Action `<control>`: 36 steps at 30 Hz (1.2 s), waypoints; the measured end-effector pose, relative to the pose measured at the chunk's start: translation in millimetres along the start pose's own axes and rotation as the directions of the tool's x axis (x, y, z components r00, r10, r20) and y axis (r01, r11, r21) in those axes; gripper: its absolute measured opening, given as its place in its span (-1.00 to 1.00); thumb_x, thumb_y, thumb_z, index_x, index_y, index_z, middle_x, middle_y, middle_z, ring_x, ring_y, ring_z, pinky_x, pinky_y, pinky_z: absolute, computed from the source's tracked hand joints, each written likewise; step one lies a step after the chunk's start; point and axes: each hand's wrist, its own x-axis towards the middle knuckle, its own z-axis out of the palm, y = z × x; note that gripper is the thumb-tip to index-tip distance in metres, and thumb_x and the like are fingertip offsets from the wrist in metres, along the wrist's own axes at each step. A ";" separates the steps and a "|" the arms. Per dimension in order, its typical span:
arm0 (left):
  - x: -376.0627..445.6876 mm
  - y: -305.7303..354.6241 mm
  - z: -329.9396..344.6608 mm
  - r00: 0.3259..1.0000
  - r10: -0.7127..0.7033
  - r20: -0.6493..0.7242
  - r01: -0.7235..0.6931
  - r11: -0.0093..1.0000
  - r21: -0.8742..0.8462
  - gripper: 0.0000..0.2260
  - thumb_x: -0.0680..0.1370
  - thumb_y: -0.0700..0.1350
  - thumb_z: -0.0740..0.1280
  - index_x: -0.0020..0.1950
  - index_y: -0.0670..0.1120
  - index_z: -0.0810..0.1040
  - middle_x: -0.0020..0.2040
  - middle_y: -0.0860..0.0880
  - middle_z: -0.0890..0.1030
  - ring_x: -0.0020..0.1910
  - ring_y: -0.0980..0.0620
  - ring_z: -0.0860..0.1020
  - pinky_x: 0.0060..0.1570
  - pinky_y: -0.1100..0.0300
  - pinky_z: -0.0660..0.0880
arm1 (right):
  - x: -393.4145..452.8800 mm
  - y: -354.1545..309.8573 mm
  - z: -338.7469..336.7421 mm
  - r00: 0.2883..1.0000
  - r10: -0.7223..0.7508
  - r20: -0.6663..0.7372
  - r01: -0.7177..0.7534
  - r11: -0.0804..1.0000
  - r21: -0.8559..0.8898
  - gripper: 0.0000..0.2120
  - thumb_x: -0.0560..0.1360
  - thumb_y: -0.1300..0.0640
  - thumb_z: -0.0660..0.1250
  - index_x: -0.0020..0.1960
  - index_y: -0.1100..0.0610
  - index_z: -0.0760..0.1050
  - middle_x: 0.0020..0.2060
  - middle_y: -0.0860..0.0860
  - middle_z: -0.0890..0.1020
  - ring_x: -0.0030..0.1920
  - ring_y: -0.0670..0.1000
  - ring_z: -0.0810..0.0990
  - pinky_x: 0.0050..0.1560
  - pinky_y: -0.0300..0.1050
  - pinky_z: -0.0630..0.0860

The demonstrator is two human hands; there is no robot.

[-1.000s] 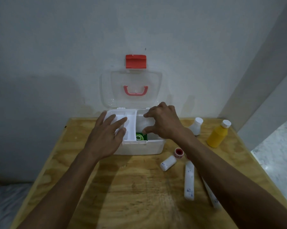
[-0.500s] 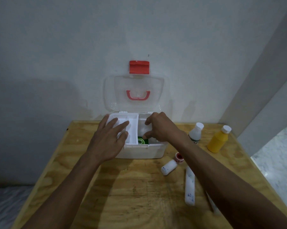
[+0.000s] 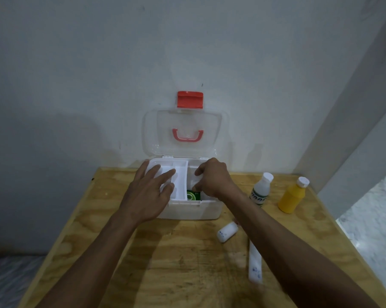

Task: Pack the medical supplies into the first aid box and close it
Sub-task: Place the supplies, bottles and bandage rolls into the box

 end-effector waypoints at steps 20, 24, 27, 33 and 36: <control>-0.9 4.3 -3.6 0.999 -0.033 0.037 0.033 0.999 -0.010 -0.45 0.51 0.26 -0.10 0.48 0.23 0.25 0.57 0.04 0.16 0.57 -0.01 -0.11 0.49 -0.05 -0.02 | 1.5 4.5 9.1 0.997 0.056 -0.056 -0.052 0.996 0.067 -0.60 0.33 0.33 0.55 0.15 0.24 0.61 0.12 0.13 0.63 0.06 0.08 0.60 -0.03 -0.18 0.55; -0.1 4.0 -2.8 0.999 -0.038 0.034 0.039 0.999 -0.007 -0.46 0.51 0.26 -0.09 0.48 0.24 0.25 0.57 0.04 0.16 0.57 0.00 -0.12 0.49 -0.06 -0.01 | 1.6 5.9 12.4 0.995 0.072 -0.070 -0.065 0.993 0.100 -0.55 0.38 0.31 0.48 0.25 0.21 0.53 0.16 0.11 0.58 0.07 0.06 0.54 0.00 -0.14 0.53; -0.7 3.5 -2.4 0.999 -0.039 0.033 0.039 0.999 -0.012 -0.46 0.51 0.26 -0.08 0.48 0.24 0.25 0.57 0.05 0.16 0.57 0.00 -0.12 0.49 -0.06 0.00 | 0.6 6.4 15.5 0.995 0.076 -0.070 -0.066 0.989 0.133 -0.53 0.40 0.25 0.47 0.29 0.19 0.46 0.16 0.10 0.56 0.07 0.07 0.52 0.02 -0.10 0.57; -0.5 4.7 -2.7 0.999 -0.041 0.033 0.041 0.999 0.000 -0.46 0.51 0.26 -0.09 0.48 0.24 0.26 0.57 0.05 0.16 0.57 0.00 -0.11 0.49 -0.06 -0.01 | -0.5 1.0 16.3 1.000 0.028 -0.005 -0.026 0.985 0.170 -0.57 0.54 0.17 0.34 0.38 0.11 0.36 0.20 0.07 0.57 -0.08 -0.04 0.47 -0.26 -0.28 0.39; -0.2 4.6 -2.1 0.999 -0.040 0.029 0.040 0.999 0.009 -0.46 0.51 0.27 -0.09 0.48 0.25 0.25 0.57 0.06 0.15 0.57 -0.01 -0.10 0.49 -0.05 -0.02 | -1.5 -0.2 18.1 0.999 0.032 0.032 -0.039 0.972 0.232 -0.58 0.58 0.17 0.30 0.40 0.09 0.31 0.20 0.07 0.57 -0.14 -0.07 0.49 -0.39 -0.36 0.35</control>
